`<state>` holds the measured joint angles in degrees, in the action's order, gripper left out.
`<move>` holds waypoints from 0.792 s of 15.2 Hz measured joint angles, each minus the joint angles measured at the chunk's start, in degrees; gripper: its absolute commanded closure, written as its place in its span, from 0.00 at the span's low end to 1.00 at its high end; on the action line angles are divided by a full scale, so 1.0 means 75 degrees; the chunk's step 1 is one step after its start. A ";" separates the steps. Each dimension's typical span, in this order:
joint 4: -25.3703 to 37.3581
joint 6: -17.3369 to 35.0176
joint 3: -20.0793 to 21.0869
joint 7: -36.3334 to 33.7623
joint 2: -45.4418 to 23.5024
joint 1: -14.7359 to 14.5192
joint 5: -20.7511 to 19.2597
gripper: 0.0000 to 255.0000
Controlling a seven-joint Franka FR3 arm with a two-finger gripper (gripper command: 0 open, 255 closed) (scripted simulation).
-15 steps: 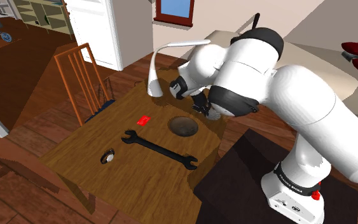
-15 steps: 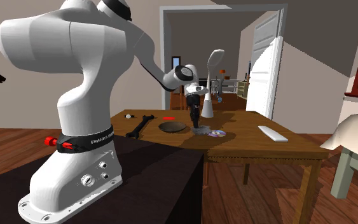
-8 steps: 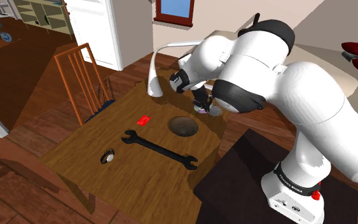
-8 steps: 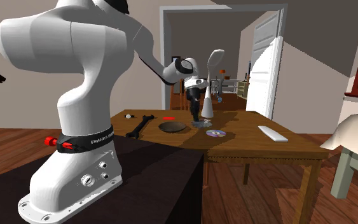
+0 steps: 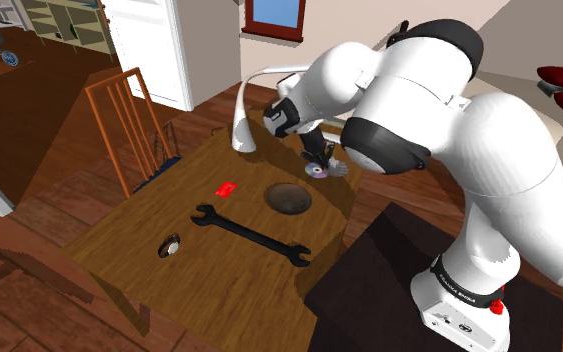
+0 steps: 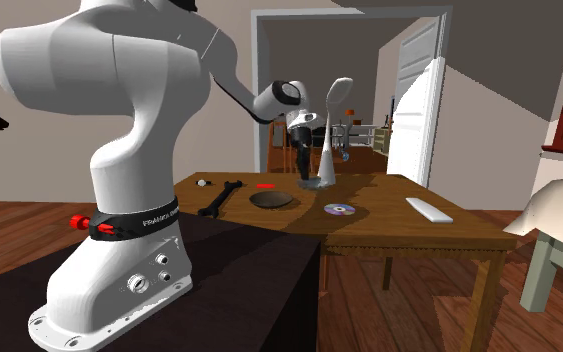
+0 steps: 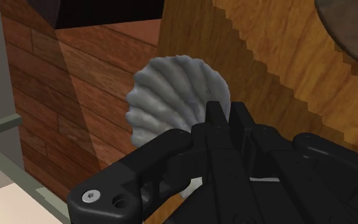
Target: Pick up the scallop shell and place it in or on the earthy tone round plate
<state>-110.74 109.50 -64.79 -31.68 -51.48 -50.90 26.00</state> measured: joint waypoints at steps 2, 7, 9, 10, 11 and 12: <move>0.0209 -0.0220 0.0070 -0.0265 -0.0020 -0.0155 0.0035 1.00; 0.0881 -0.0896 0.0238 -0.1013 -0.0055 -0.0545 0.0115 1.00; 0.1310 -0.1205 0.0360 -0.1308 -0.0140 -0.0569 0.0167 1.00; 0.1399 -0.1296 0.0398 -0.1444 -0.0147 -0.0648 0.0196 1.00; 0.1479 -0.1379 0.0437 -0.1583 -0.0155 -0.0733 0.0227 1.00; 0.1705 -0.1530 0.0497 -0.1720 -0.0203 -0.0725 0.0252 1.00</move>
<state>-97.96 98.02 -61.06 -44.58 -53.00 -56.34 27.89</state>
